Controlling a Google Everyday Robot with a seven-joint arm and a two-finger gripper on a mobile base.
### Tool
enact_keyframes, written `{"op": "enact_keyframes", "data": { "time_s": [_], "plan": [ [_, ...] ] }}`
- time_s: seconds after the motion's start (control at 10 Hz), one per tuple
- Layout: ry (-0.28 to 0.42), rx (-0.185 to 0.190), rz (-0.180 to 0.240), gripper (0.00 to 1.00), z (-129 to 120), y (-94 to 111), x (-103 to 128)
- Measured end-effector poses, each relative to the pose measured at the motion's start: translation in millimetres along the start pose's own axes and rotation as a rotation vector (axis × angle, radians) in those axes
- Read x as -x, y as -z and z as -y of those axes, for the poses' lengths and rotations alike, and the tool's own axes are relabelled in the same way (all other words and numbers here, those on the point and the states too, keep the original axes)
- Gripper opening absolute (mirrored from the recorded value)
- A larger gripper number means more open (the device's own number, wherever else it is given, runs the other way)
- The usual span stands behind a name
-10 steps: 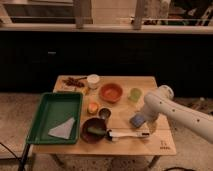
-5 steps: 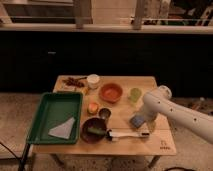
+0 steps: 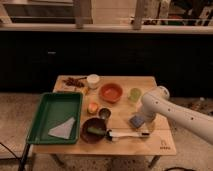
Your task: Place sponge in red bowl
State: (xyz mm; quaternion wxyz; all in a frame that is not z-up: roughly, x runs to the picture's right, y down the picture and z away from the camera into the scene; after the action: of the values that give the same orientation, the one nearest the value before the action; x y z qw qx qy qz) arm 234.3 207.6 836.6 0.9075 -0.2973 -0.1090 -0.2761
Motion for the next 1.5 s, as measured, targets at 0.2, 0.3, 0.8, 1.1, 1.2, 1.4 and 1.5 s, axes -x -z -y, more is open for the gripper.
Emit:
{"op": "enact_keyframes", "data": {
  "time_s": [0.2,0.3,0.8,1.1,1.2,1.4,1.5],
  "plan": [
    [0.023,0.009,0.005,0.80,1.8,-3.3,1.8],
    [0.033,0.013,0.007,0.80,2.1,-4.6,2.4],
    [0.064,0.031,0.019,0.79,-0.9,-12.2,3.7],
    [0.084,0.037,0.021,0.74,-3.3,-16.3,4.5],
    [0.082,0.036,0.025,0.74,-3.6,-16.7,4.3],
    [0.068,0.020,0.032,0.74,0.3,-13.3,3.9],
    [0.066,0.014,0.032,0.74,4.7,-11.1,4.5]
  ]
}}
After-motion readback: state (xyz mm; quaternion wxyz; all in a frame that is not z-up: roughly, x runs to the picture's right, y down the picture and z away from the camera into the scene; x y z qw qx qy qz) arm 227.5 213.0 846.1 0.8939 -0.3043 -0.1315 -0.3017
